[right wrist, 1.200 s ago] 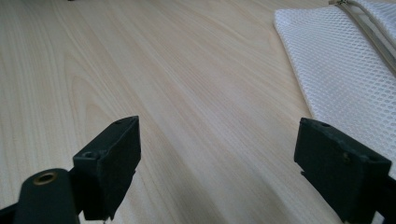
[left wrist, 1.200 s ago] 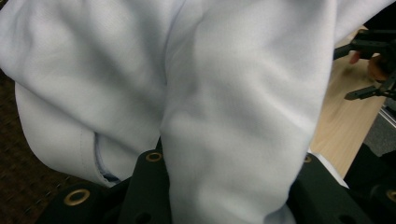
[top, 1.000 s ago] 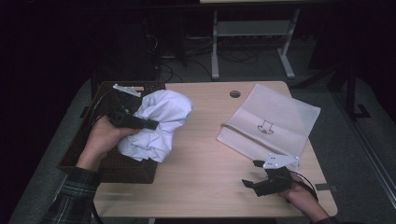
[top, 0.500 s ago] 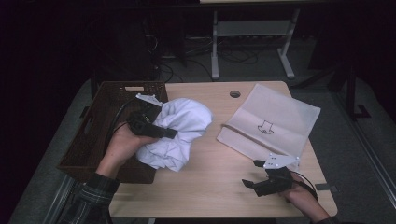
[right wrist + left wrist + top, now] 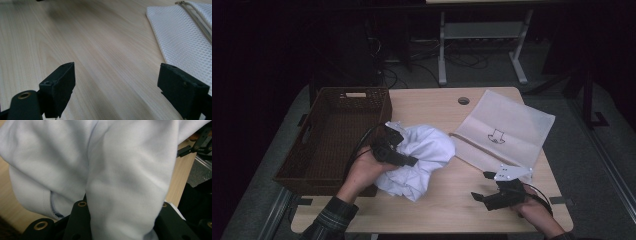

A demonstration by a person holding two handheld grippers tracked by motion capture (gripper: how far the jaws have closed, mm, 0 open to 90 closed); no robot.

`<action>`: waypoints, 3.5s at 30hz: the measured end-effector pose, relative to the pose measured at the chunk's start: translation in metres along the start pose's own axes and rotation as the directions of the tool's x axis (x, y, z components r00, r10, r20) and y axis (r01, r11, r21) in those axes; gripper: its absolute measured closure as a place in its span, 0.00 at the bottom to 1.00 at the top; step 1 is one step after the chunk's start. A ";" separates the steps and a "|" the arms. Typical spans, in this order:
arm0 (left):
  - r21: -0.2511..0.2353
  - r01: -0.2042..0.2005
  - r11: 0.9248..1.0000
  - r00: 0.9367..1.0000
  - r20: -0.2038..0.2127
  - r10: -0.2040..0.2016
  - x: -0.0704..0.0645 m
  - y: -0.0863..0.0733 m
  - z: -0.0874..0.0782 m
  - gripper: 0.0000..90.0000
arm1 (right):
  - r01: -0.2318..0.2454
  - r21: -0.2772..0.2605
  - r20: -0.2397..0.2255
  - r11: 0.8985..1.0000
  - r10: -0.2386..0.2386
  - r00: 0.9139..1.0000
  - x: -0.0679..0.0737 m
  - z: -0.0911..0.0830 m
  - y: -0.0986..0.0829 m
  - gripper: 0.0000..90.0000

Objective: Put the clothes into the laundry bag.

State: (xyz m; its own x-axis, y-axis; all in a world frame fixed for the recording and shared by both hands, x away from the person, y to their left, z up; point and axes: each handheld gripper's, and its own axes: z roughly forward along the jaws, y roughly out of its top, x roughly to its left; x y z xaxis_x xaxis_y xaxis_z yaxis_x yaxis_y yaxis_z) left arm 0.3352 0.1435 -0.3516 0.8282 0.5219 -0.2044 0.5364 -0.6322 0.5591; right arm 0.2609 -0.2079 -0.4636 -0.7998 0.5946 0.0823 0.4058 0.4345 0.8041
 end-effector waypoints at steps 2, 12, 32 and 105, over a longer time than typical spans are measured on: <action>0.006 0.001 1.000 1.000 -0.001 -0.001 -0.002 -0.001 0.005 0.72 | 0.000 0.000 0.000 1.000 0.000 1.000 0.000 0.000 0.000 0.15; 0.074 -0.011 0.997 1.000 -0.006 0.011 -0.011 -0.019 0.045 0.72 | -0.002 -0.002 0.002 1.000 0.002 1.000 0.000 0.000 -0.001 0.15; 0.071 -0.021 0.997 0.999 -0.028 0.023 -0.019 -0.041 0.081 0.60 | -0.024 -0.026 0.071 0.999 0.026 0.997 -0.002 -0.010 0.002 0.01; 0.064 -0.037 0.997 0.996 -0.078 0.042 -0.025 -0.048 0.092 0.46 | -0.106 0.094 0.116 0.990 0.095 0.989 -0.141 0.020 0.037 0.45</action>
State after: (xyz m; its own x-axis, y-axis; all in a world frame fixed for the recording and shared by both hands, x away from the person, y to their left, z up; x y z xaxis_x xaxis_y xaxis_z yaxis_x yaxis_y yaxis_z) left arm 0.3039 0.1082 -0.4468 0.8345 0.5383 -0.1172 0.5148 -0.6862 0.5139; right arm 0.3974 -0.2617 -0.4575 -0.7007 0.7079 0.0890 0.5280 0.4306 0.7320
